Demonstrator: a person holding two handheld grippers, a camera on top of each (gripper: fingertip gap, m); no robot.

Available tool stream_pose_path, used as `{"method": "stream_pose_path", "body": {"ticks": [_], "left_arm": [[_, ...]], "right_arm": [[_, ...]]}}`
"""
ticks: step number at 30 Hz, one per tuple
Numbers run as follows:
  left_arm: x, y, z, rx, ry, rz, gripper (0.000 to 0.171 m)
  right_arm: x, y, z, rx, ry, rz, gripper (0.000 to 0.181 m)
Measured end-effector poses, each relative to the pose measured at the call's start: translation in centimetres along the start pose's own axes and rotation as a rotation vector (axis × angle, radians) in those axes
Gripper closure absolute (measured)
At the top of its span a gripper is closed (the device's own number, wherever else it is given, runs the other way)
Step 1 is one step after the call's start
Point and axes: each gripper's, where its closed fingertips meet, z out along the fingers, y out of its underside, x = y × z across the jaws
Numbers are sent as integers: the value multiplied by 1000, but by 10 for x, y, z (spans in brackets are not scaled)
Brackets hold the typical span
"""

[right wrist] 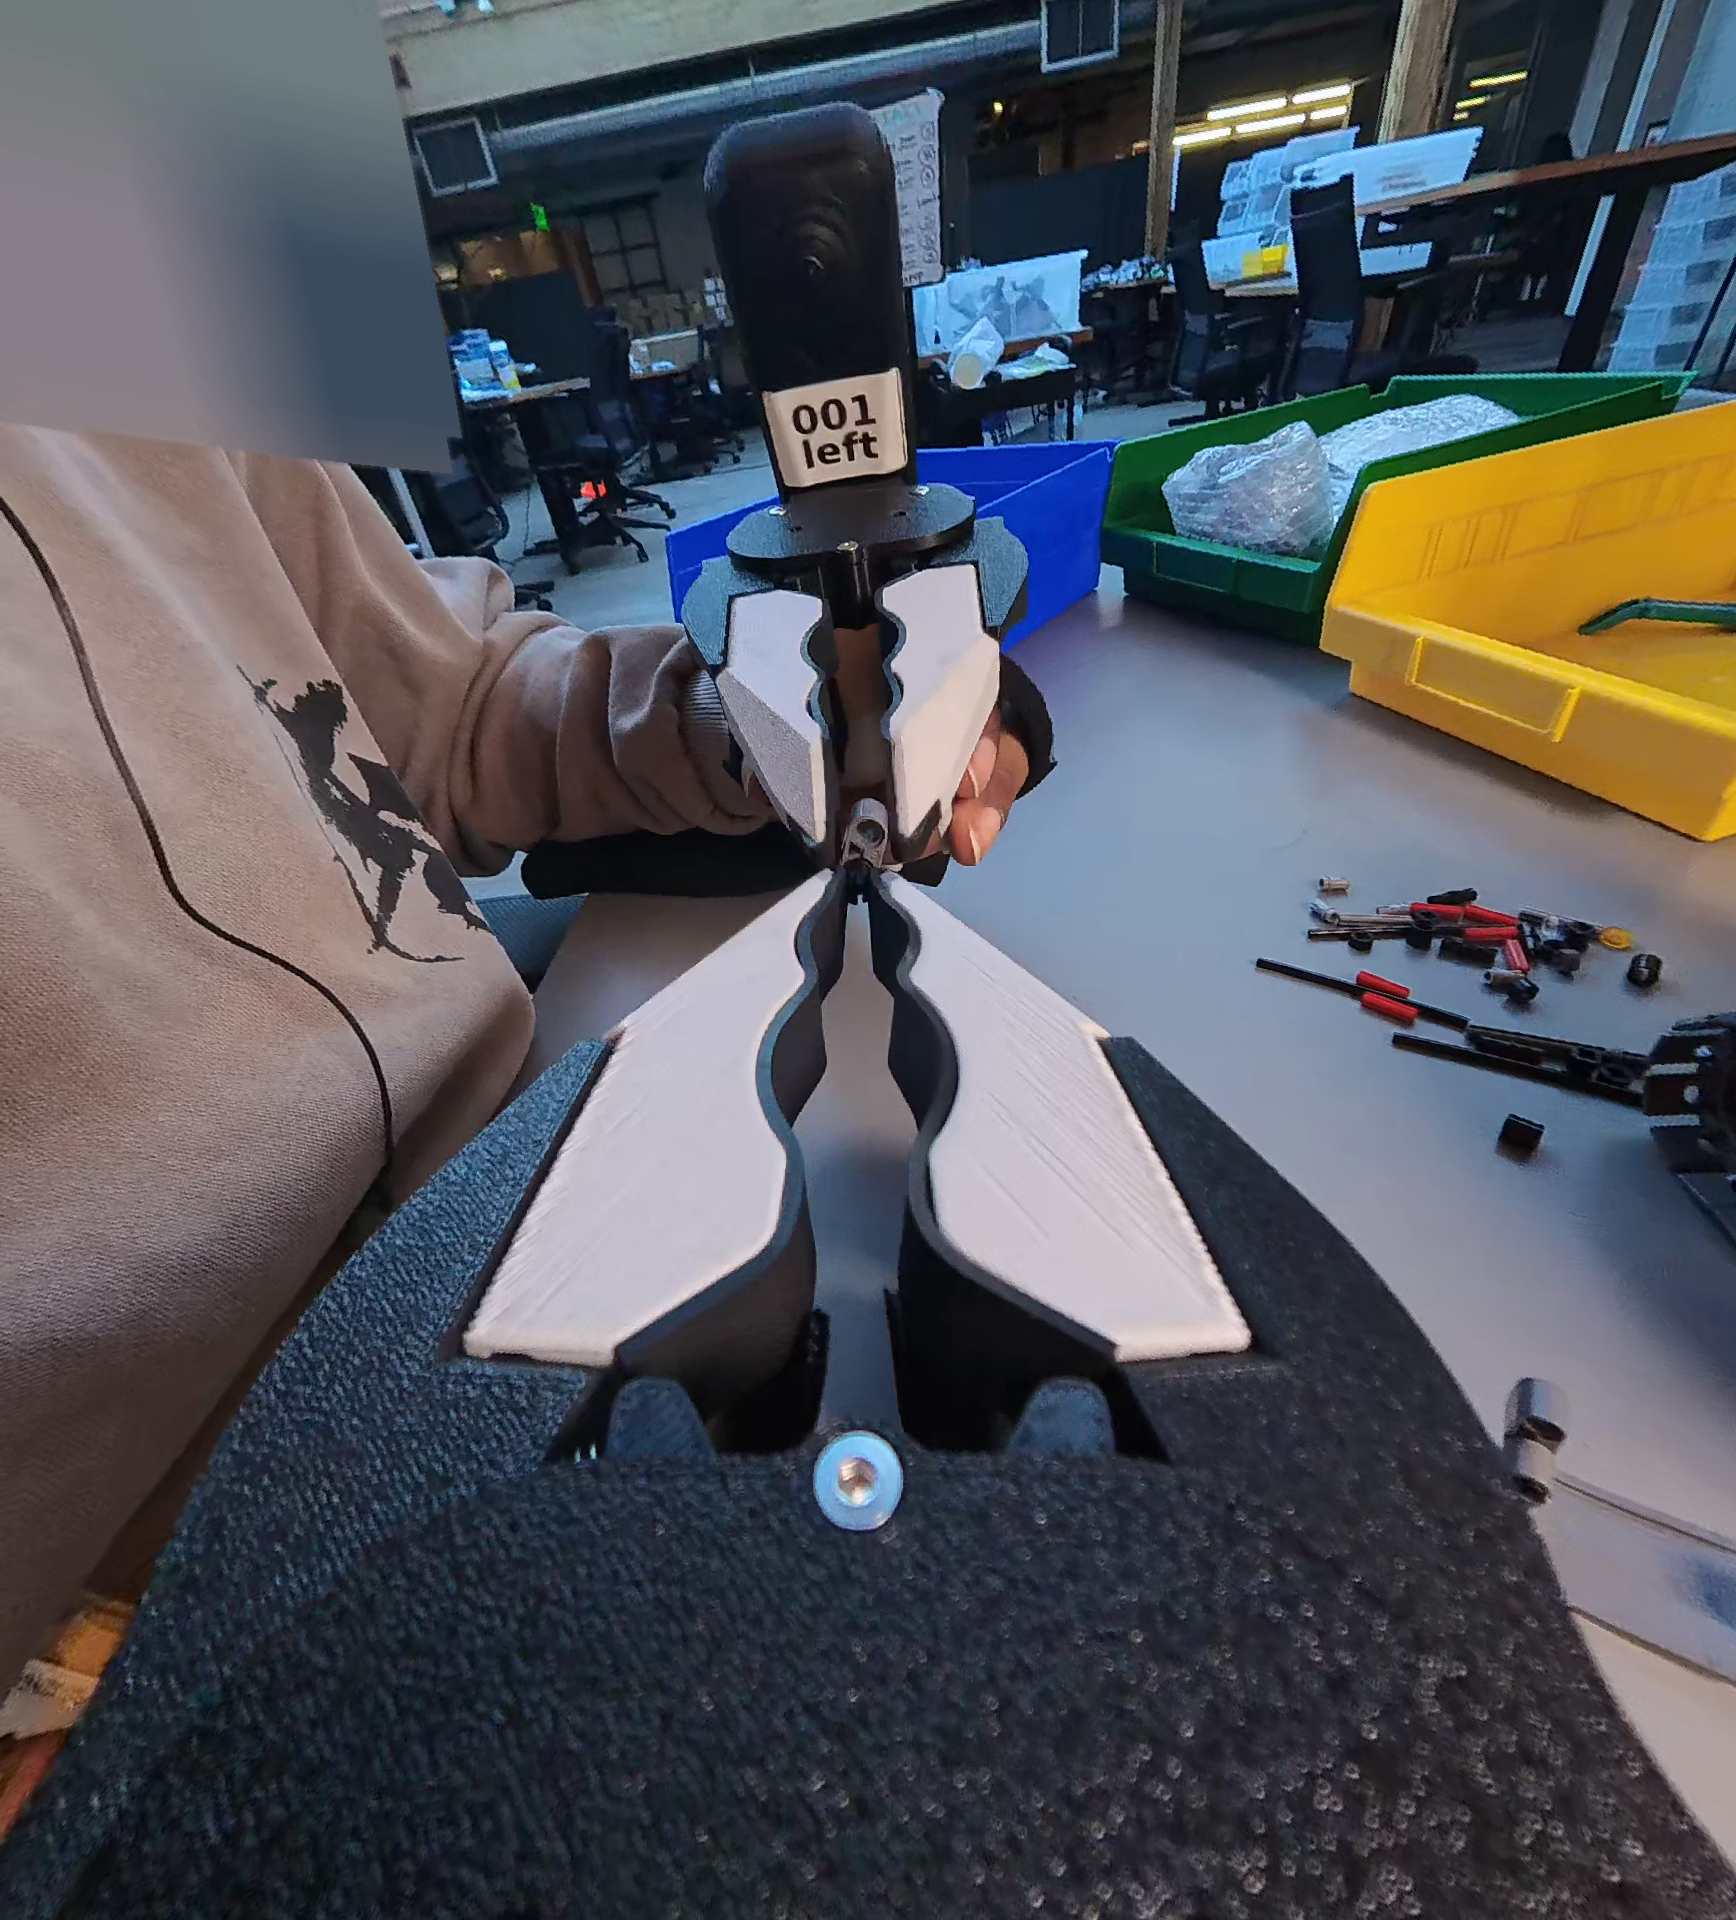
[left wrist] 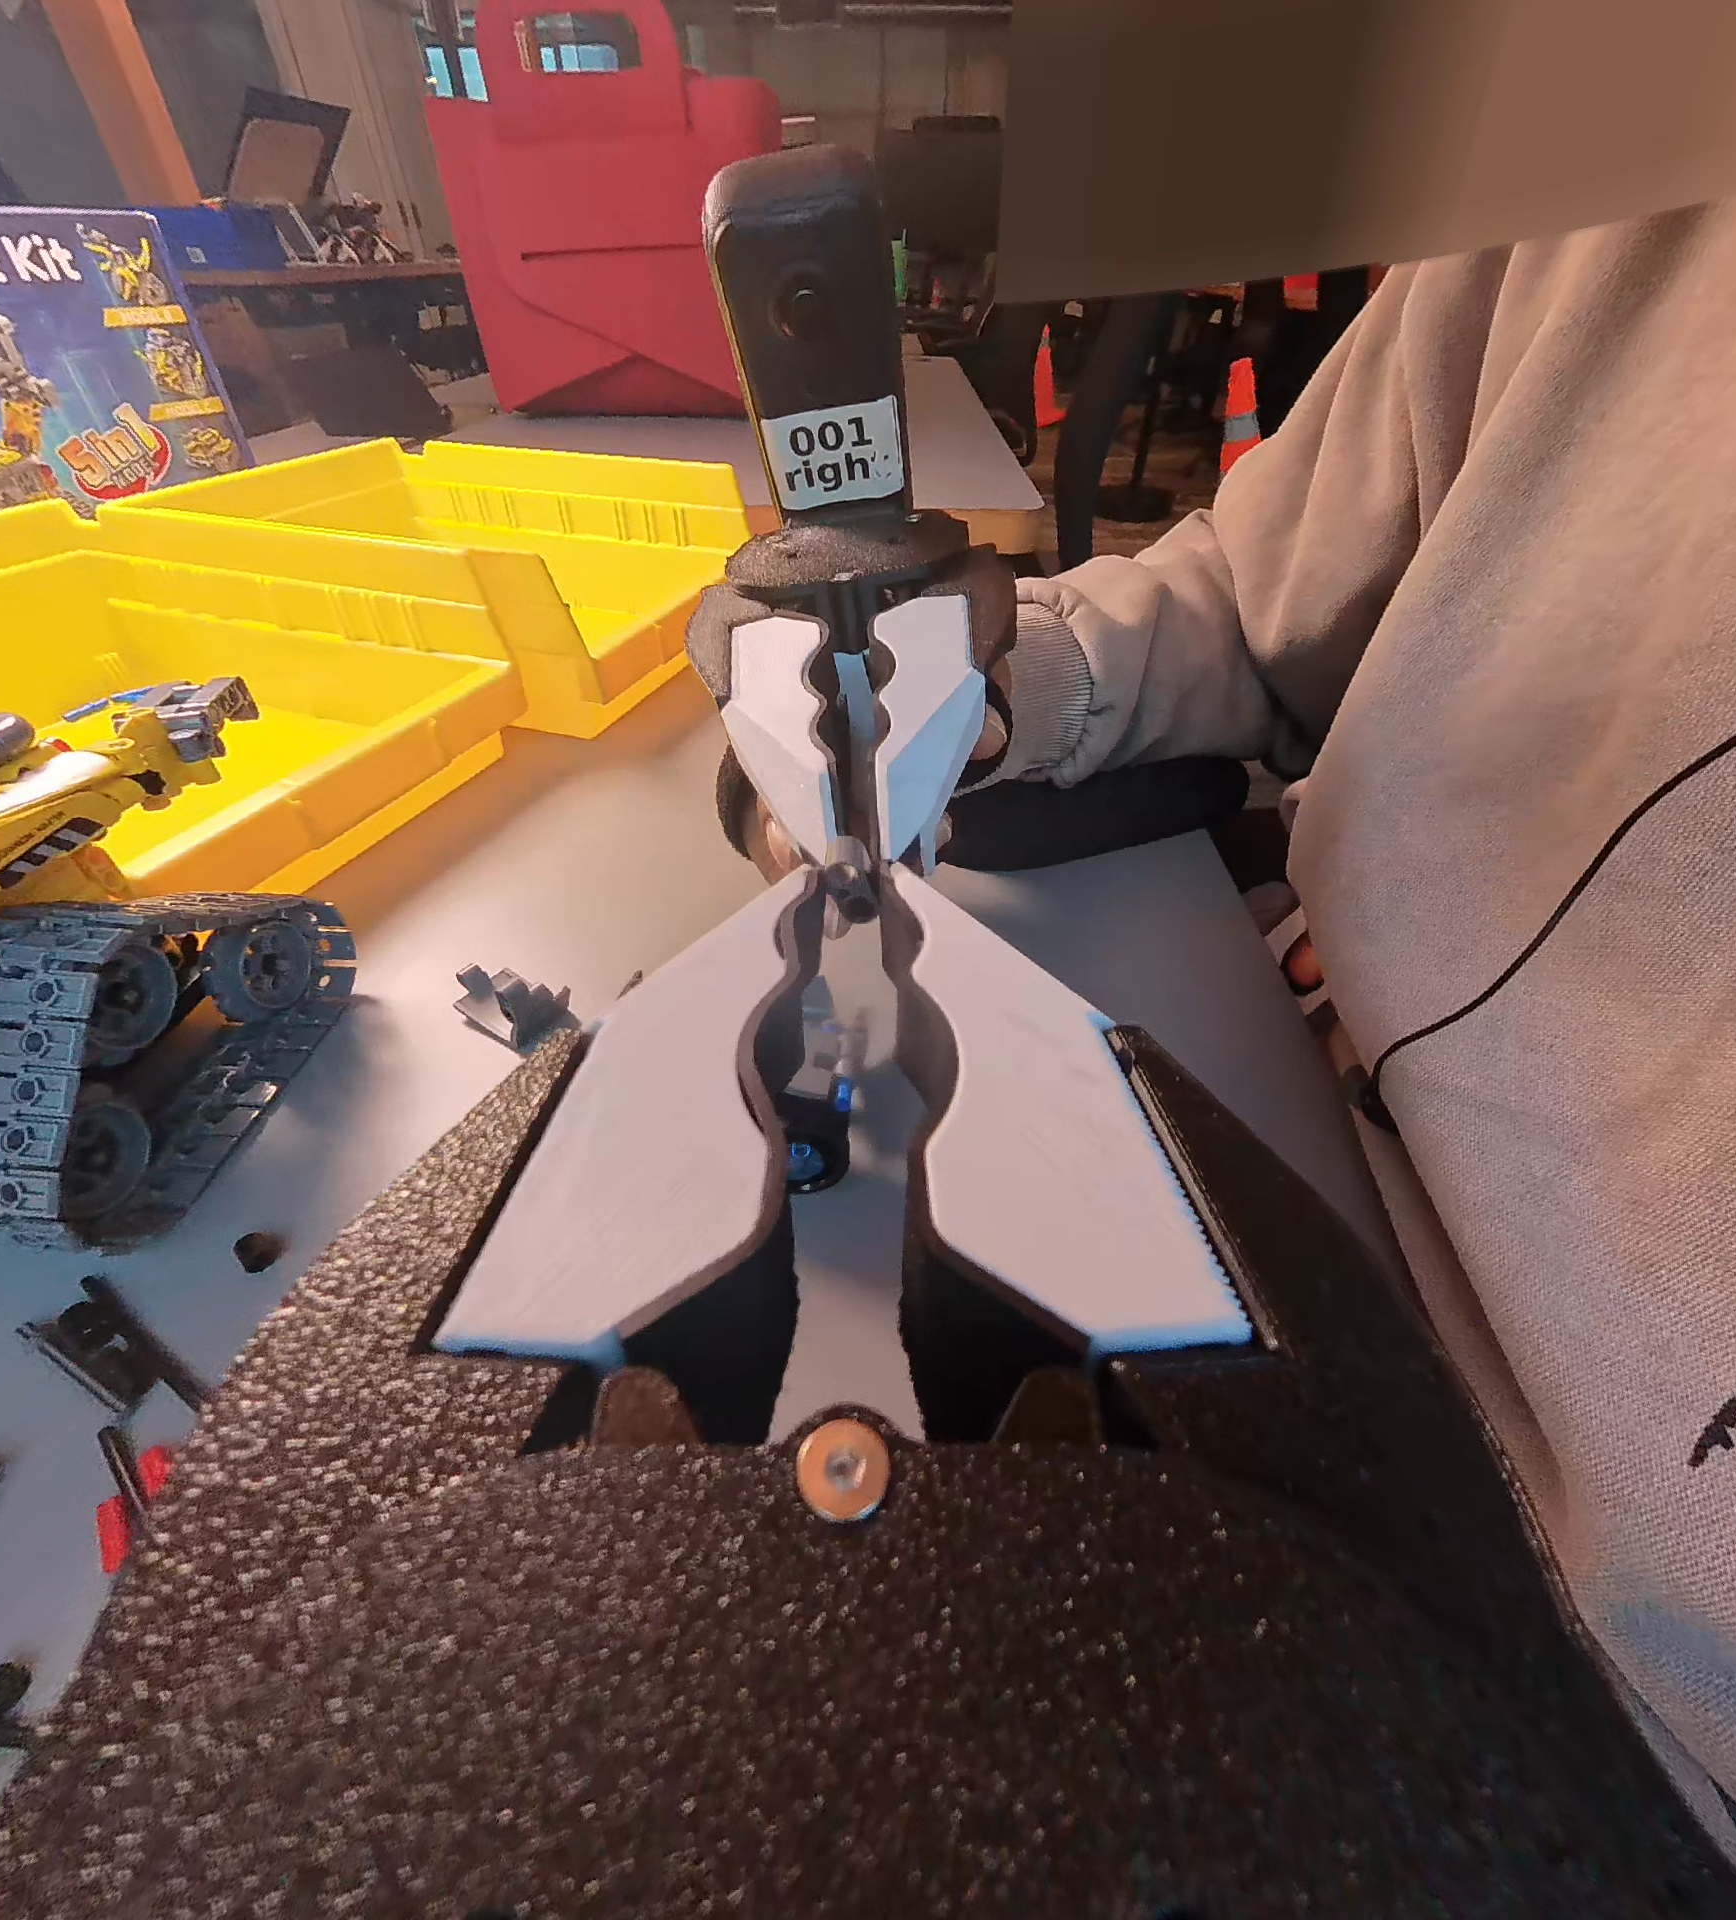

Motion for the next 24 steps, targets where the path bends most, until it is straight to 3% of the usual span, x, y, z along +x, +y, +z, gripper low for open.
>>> {"method": "stream_pose_path", "body": {"ticks": [7, 20, 21, 23, 24], "left_arm": [[6, 2, 2, -21, 47, -22, 165], [4, 2, -2, -106, 43, 79, 165], [1, 3, -5, -116, 26, 85, 165], [-33, 3, -45, -81, -113, 30, 166], [-33, 2, -56, -75, -106, 12, 166]], "right_arm": [[-4, 3, 2, -22, -2, -44, 177], [-7, -3, -4, -55, 11, -179, 179], [-7, -10, -12, -22, 6, -182, 181], [15, -38, -52, 89, 127, -184, 181], [20, -33, -55, 35, 172, -241, 181]]}}
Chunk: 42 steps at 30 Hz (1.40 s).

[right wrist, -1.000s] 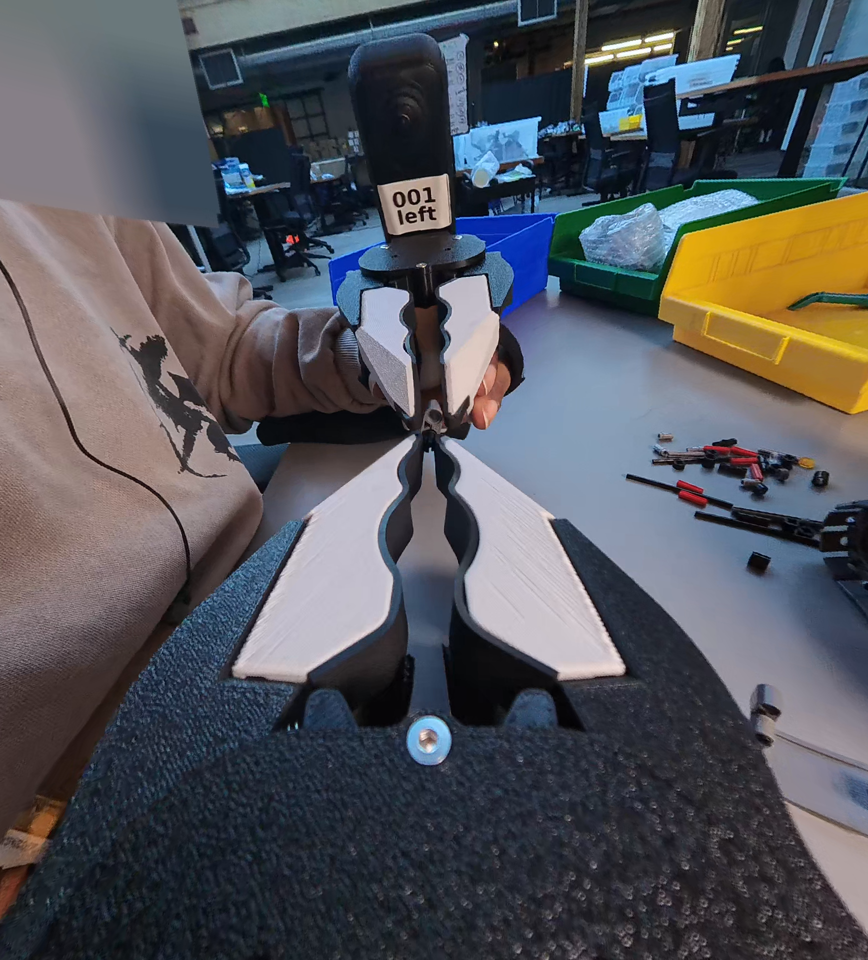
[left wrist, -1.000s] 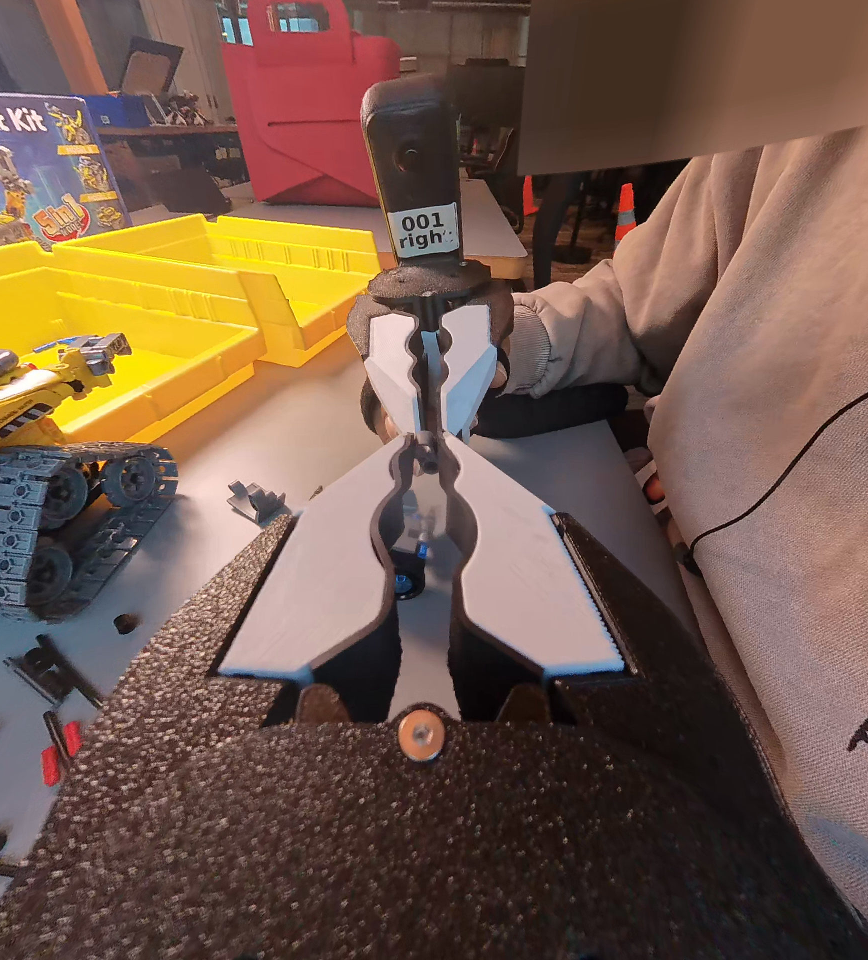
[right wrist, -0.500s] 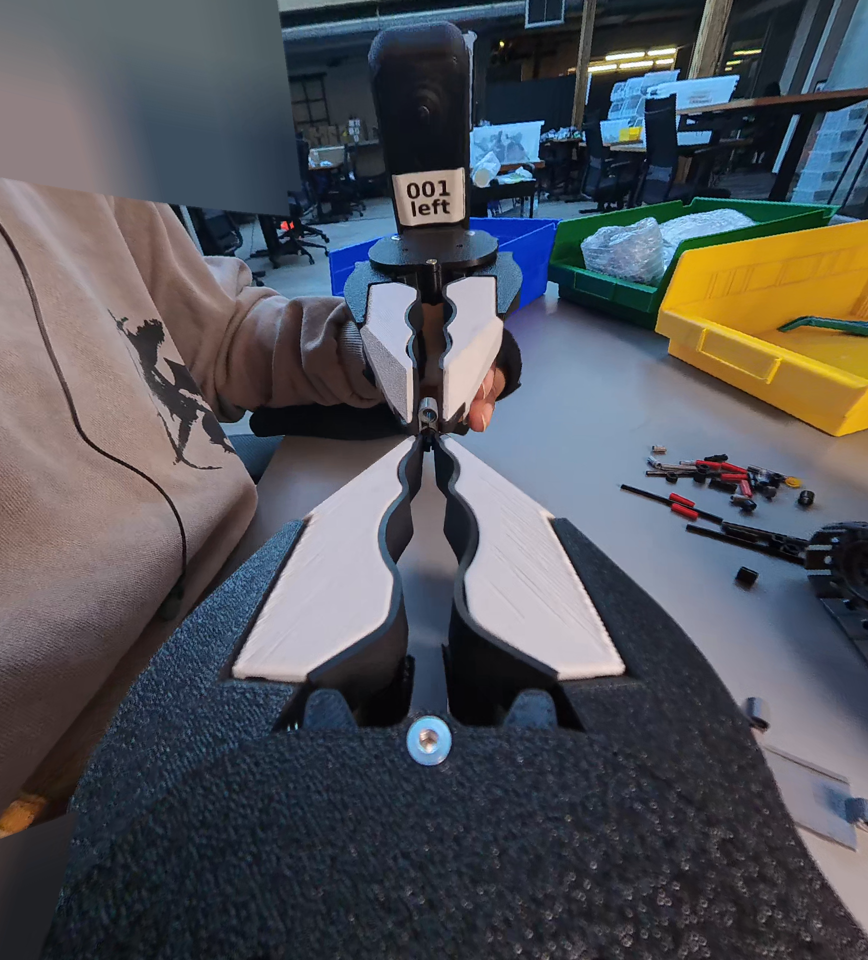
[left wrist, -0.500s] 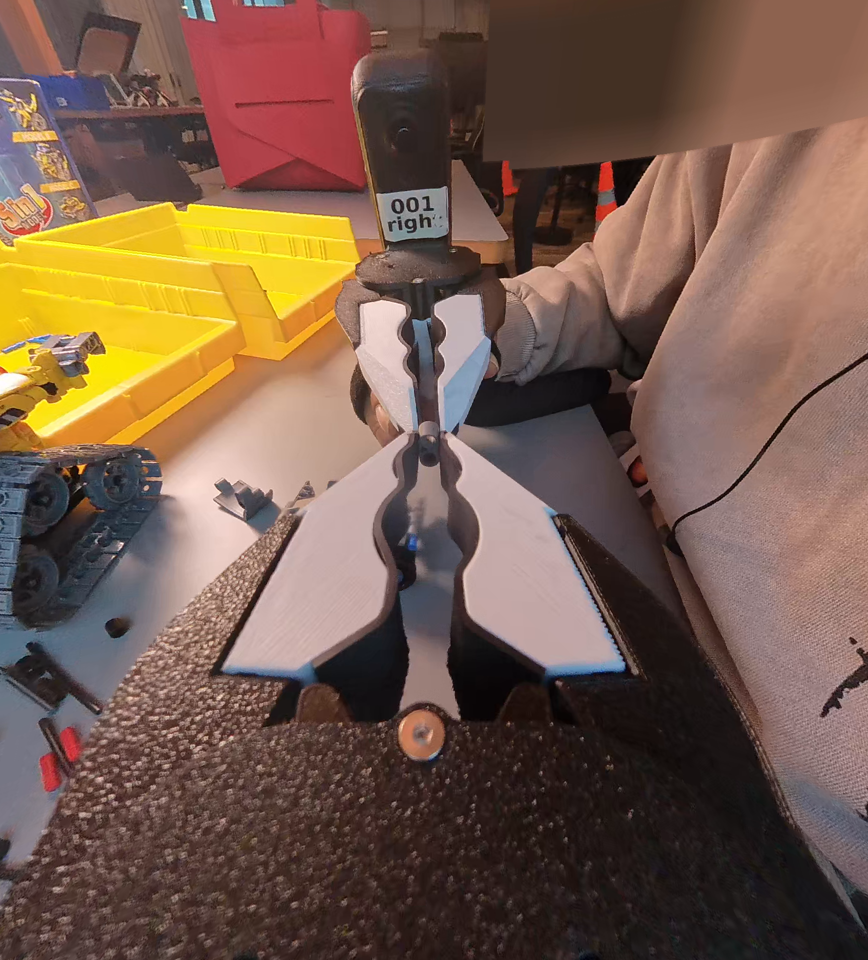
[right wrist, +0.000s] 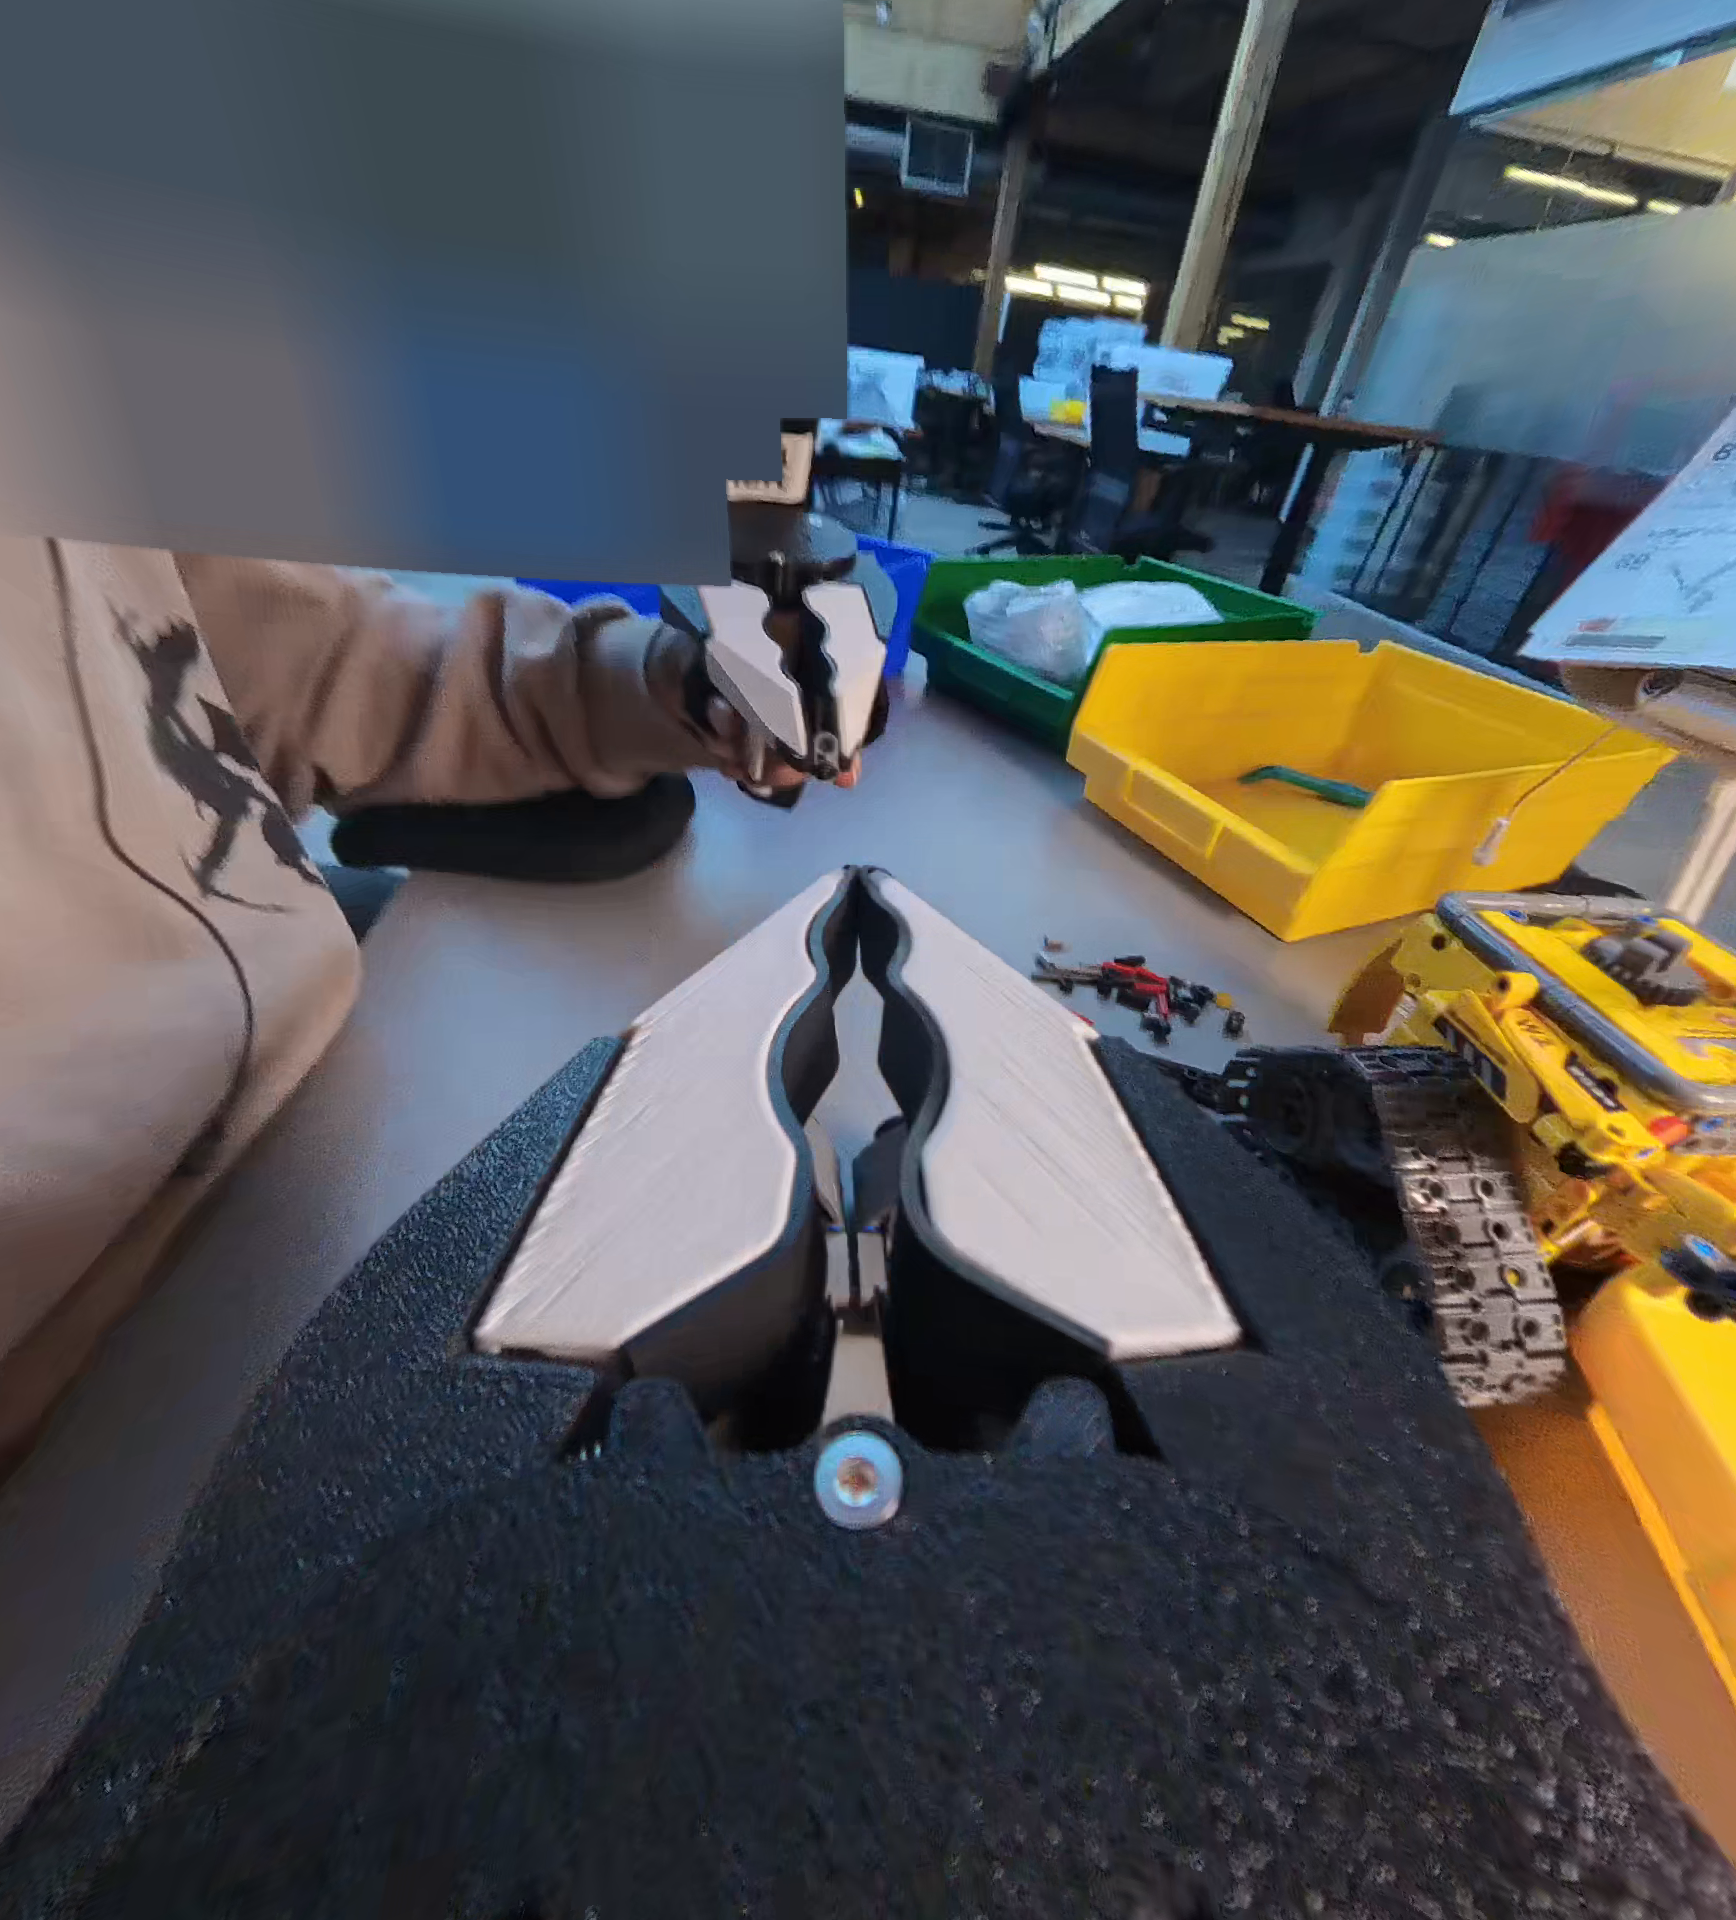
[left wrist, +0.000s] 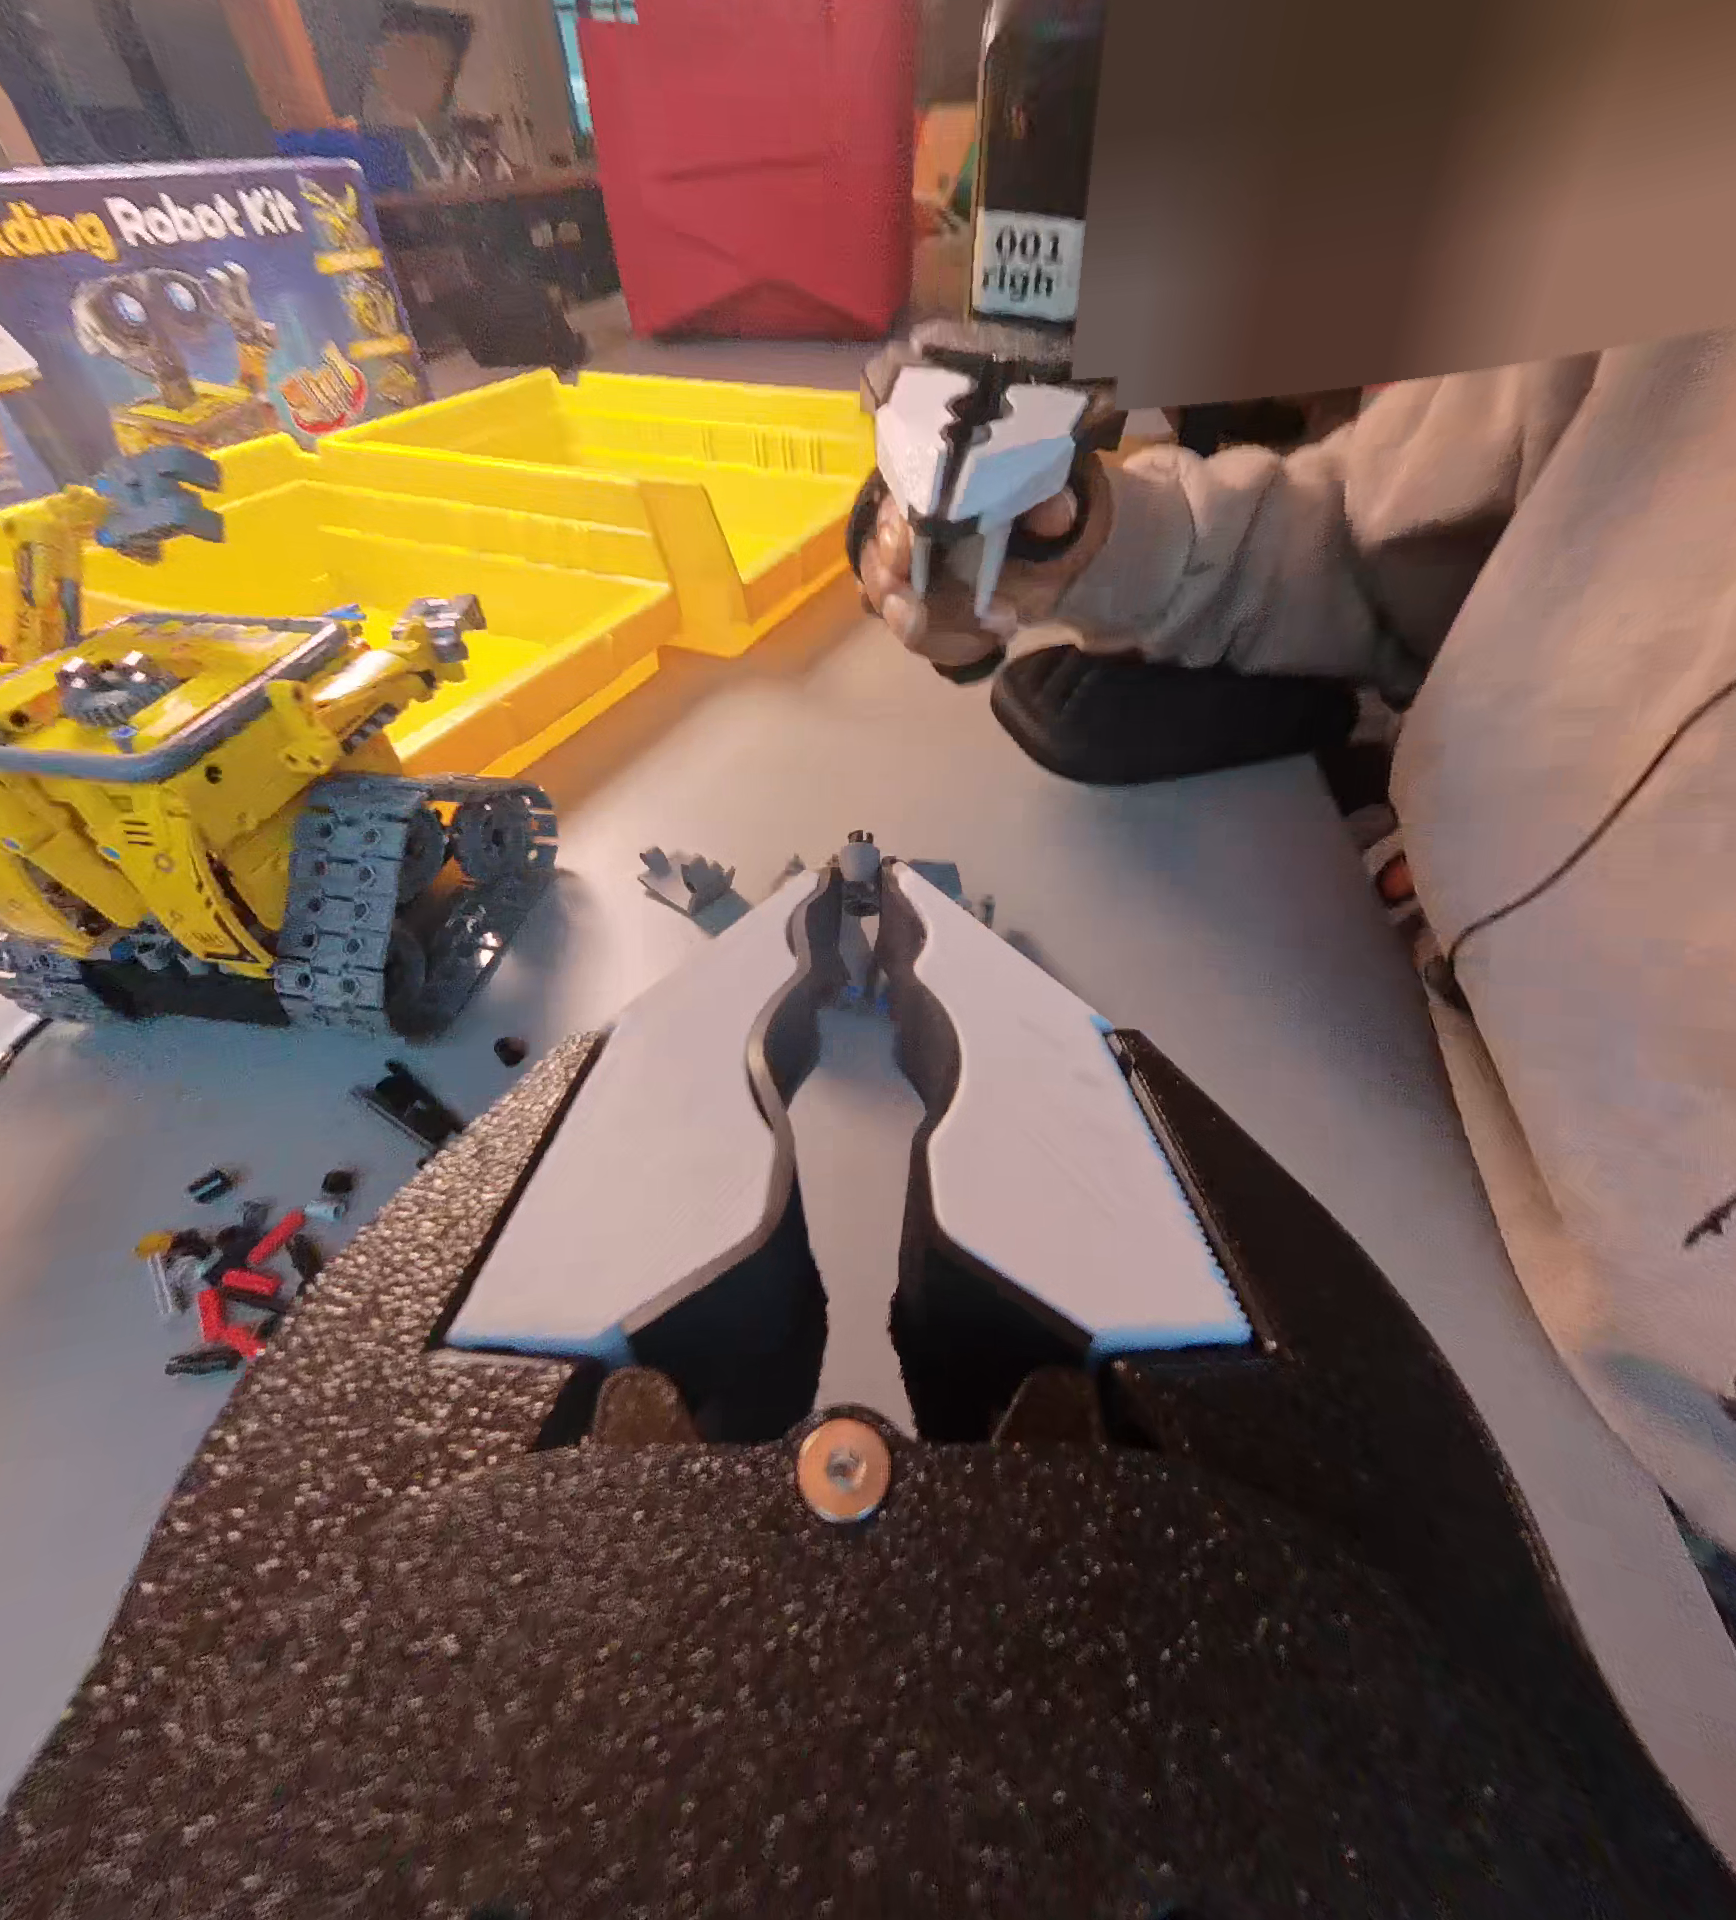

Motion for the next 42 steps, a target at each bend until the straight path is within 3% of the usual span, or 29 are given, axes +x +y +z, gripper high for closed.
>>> {"method": "stream_pose_path", "body": {"ticks": [4, 7, 11, 21, 30, 42], "left_arm": [[15, -1, 32, -24, 65, 30, 166], [20, -6, 35, -5, 79, 31, 165], [29, -2, 36, -9, 86, 42, 165], [31, -1, 32, -3, 119, -21, 165], [45, -3, 34, 27, 235, -96, 165], [50, -3, 36, -2, 258, -21, 165]], "right_arm": [[-12, 25, 38, -120, -27, -59, 181], [-20, 30, 57, -172, -67, -108, 156], [-29, 27, 71, -193, -64, -197, 171], [-33, 25, 70, -192, 10, -426, 175], [-46, 24, 66, -169, -92, -384, 177], [-51, 22, 59, -161, -146, -298, 179]]}}
